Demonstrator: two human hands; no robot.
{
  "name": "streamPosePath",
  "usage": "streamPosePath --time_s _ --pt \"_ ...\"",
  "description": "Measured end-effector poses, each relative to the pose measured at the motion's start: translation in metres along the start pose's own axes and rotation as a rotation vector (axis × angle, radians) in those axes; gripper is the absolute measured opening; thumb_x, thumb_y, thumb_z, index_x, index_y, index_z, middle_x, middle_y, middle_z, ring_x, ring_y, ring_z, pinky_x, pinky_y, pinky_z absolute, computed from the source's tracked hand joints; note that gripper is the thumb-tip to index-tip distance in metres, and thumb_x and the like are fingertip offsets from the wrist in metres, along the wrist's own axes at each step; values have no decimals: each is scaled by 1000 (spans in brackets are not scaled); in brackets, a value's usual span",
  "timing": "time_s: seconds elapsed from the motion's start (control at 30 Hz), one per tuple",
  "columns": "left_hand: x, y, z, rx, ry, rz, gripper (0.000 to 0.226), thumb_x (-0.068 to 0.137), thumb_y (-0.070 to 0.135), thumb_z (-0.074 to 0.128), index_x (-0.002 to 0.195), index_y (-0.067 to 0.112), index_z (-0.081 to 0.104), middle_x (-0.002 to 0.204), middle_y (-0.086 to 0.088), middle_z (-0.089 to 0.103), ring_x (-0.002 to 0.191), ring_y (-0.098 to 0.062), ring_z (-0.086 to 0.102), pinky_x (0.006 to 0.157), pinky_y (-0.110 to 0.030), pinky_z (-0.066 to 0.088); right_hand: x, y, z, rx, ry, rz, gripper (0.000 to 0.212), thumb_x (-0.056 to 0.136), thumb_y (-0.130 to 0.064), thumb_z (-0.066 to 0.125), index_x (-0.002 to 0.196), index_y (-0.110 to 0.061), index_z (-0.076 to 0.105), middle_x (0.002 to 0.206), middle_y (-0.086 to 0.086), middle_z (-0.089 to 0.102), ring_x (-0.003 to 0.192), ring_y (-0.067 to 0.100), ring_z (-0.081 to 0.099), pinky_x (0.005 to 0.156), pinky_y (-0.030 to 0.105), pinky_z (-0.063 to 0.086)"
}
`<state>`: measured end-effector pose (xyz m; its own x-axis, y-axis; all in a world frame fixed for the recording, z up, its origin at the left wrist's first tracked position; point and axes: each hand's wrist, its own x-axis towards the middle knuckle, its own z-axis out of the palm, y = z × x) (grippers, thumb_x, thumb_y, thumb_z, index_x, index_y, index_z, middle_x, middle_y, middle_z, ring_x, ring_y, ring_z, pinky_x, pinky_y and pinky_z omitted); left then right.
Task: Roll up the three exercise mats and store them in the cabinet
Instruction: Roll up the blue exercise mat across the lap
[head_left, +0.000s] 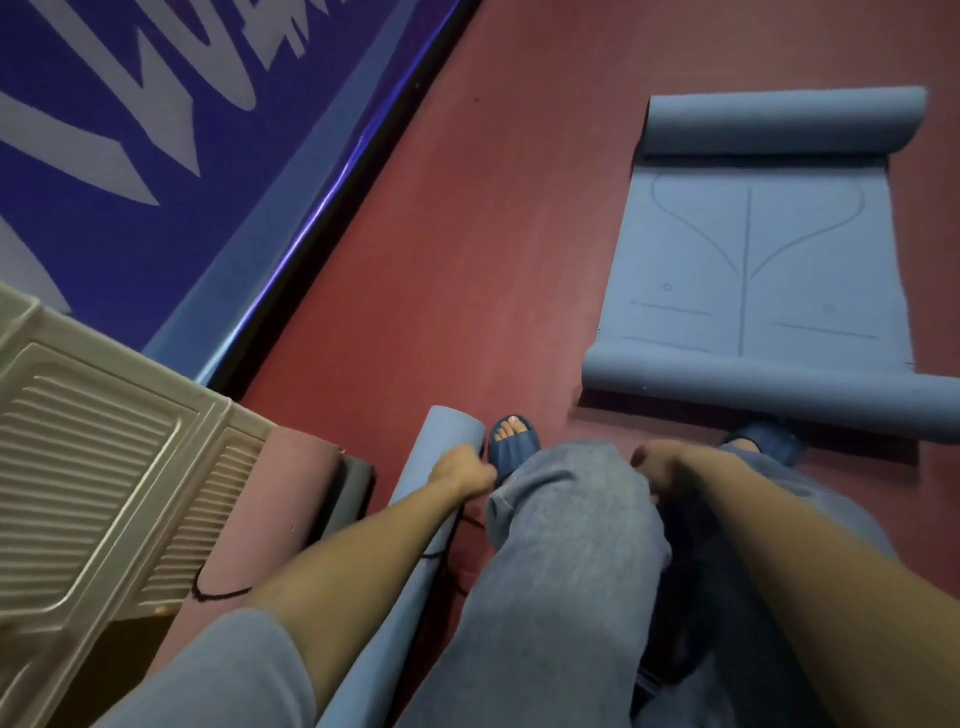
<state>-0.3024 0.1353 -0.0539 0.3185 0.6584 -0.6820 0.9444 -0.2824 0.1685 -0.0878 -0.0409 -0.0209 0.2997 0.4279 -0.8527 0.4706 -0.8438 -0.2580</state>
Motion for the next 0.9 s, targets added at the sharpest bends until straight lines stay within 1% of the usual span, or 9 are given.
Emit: streamPosePath --time_s 0.13,0.23,0.33,0.43,0.53,0.67,0.73,0.8,0.9 --pt "18 109 -53 -498 118 152 13 82 24 61 79 14 69 82 -9 70 78 -27 62 72 -36 50 42 15 -27 14 355 -16 21 82 -35 56 88 -16 63 104 12 66 94 31 61 82 35 53" --pt "28 188 -59 -629 100 320 11 88 21 64 79 16 68 83 -4 71 77 -21 60 71 -31 46 69 23 -40 16 343 -23 21 74 -35 52 80 -16 55 101 13 64 90 32 59 80 36 52" --pt "41 229 -32 -236 85 441 16 88 29 62 95 17 69 107 -9 74 100 -29 66 79 -32 48 90 39 -59 5 318 -10 39 83 -37 57 119 -20 58 128 10 55 117 33 55 97 43 49" --pt "56 224 9 260 -89 483 44 86 40 64 123 16 62 131 -12 64 120 -33 60 93 -38 50 118 74 -81 16 416 52 51 88 -30 62 135 -16 49 142 11 48 133 33 47 104 43 43" --pt "84 212 29 422 -145 437 58 85 44 61 136 15 54 140 -11 57 127 -34 55 103 -46 48 150 112 -103 -16 512 86 73 81 -16 68 147 -14 37 154 8 37 142 29 37 110 46 41" --pt "107 210 38 668 -57 509 53 94 47 54 136 14 51 139 -12 53 129 -33 50 103 -45 42 182 154 -131 -180 396 -53 101 78 -10 71 160 -18 14 167 8 15 151 29 22 118 46 33" --pt "111 212 46 763 -50 583 50 96 47 52 135 15 51 138 -10 52 130 -32 48 104 -43 40 195 175 -130 -217 397 48 98 85 -14 66 162 -16 5 161 13 27 145 33 31 114 45 37" --pt "112 218 54 774 -63 641 46 97 46 51 134 17 51 136 -8 52 130 -30 47 103 -43 38 198 187 -119 -320 341 156 78 89 -21 62 157 -13 25 145 13 50 134 33 42 106 38 40" --pt "106 235 58 753 23 740 41 97 43 51 129 18 51 134 -7 53 129 -29 46 105 -42 35 192 188 -103 -456 190 213 42 80 -24 71 120 -15 66 126 5 66 126 26 44 96 34 37"
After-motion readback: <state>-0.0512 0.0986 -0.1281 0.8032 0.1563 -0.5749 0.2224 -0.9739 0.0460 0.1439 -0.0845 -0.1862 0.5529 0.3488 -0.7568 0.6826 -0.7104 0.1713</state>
